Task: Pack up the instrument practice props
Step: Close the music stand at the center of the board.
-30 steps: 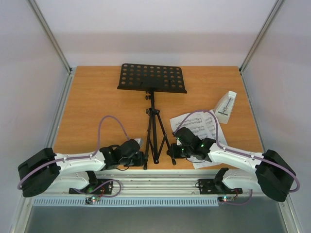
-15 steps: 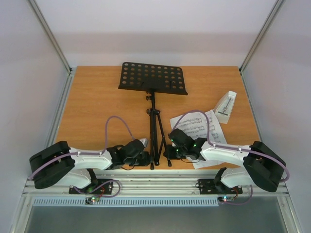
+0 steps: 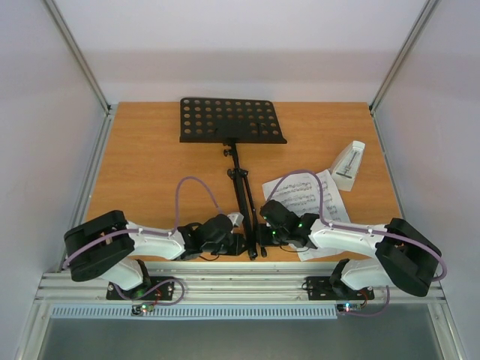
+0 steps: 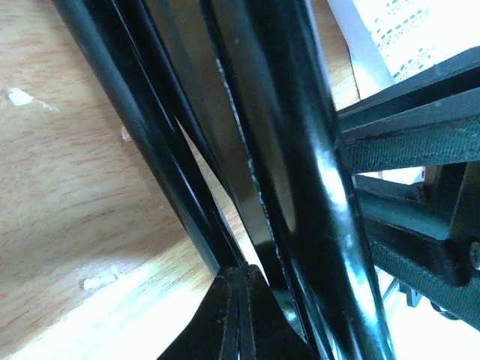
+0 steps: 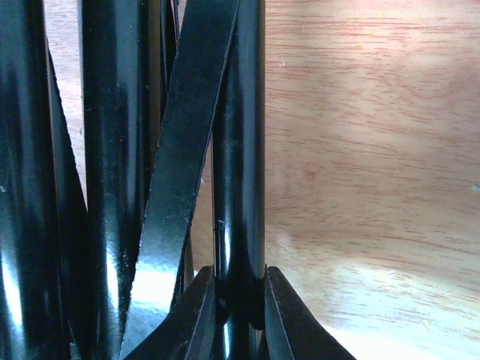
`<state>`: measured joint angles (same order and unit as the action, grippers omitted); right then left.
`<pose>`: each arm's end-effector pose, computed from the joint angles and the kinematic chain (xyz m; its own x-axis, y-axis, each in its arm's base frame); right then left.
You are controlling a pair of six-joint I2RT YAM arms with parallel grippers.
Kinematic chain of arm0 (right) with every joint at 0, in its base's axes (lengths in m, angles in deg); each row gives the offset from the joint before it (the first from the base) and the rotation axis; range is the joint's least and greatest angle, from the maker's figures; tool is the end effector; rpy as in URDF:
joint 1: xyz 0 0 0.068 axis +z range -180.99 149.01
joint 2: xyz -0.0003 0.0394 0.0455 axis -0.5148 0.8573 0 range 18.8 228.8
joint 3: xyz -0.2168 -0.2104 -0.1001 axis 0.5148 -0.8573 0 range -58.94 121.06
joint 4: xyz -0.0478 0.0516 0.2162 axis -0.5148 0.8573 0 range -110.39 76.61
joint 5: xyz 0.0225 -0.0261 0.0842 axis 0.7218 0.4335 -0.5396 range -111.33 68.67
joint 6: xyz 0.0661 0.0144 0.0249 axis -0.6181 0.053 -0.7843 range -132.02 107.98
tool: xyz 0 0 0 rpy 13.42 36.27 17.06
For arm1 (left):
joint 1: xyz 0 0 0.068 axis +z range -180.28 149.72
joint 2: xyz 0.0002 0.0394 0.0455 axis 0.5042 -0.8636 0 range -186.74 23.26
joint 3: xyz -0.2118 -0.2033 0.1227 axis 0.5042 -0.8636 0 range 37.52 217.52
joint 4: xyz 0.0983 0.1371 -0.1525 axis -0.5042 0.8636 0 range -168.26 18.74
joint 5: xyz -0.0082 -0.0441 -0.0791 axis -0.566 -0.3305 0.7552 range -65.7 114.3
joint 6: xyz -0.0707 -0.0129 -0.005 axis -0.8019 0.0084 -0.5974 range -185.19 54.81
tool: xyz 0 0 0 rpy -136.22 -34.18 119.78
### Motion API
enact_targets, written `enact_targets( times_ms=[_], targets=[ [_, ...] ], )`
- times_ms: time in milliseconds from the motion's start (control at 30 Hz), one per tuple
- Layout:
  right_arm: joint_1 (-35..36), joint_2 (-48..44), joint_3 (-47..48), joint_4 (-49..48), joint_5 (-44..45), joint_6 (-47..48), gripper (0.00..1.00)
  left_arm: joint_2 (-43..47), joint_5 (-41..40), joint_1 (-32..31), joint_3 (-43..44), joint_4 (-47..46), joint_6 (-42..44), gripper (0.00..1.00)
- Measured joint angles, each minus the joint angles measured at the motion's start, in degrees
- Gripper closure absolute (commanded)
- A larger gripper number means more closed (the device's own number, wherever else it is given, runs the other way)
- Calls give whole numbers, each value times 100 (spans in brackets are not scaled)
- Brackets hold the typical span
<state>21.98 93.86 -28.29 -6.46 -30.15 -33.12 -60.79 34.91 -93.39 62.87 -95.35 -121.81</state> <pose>0.1134 0.1656 0.1977 -0.7797 -0.4429 -0.4426 -0.5966 0.7399 0.3107 0.1017 -0.2247 0.1877 -0.9493 0.0573 -0.3092 0.2658 0.6716 -0.6916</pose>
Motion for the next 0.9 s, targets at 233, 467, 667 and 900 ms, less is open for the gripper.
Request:
enact_targets(
  times_ms=[233, 467, 667, 900],
  targets=[
    [2, -37, 0, 90, 133, 70, 81, -138, 74, -31, 7, -164, 11, 99],
    [31, -385, 0, 566, 363, 175, 68, 197, -122, -70, 7, 35, 127, 79],
    [98, -828, 0, 1036, 376, 280, 62, 625, -350, -79, 7, 560, 282, 71],
    [116, -1611, 35, 1670, 446, 323, 52, 1423, -704, -76, 4, 1366, 457, 43]
  ],
)
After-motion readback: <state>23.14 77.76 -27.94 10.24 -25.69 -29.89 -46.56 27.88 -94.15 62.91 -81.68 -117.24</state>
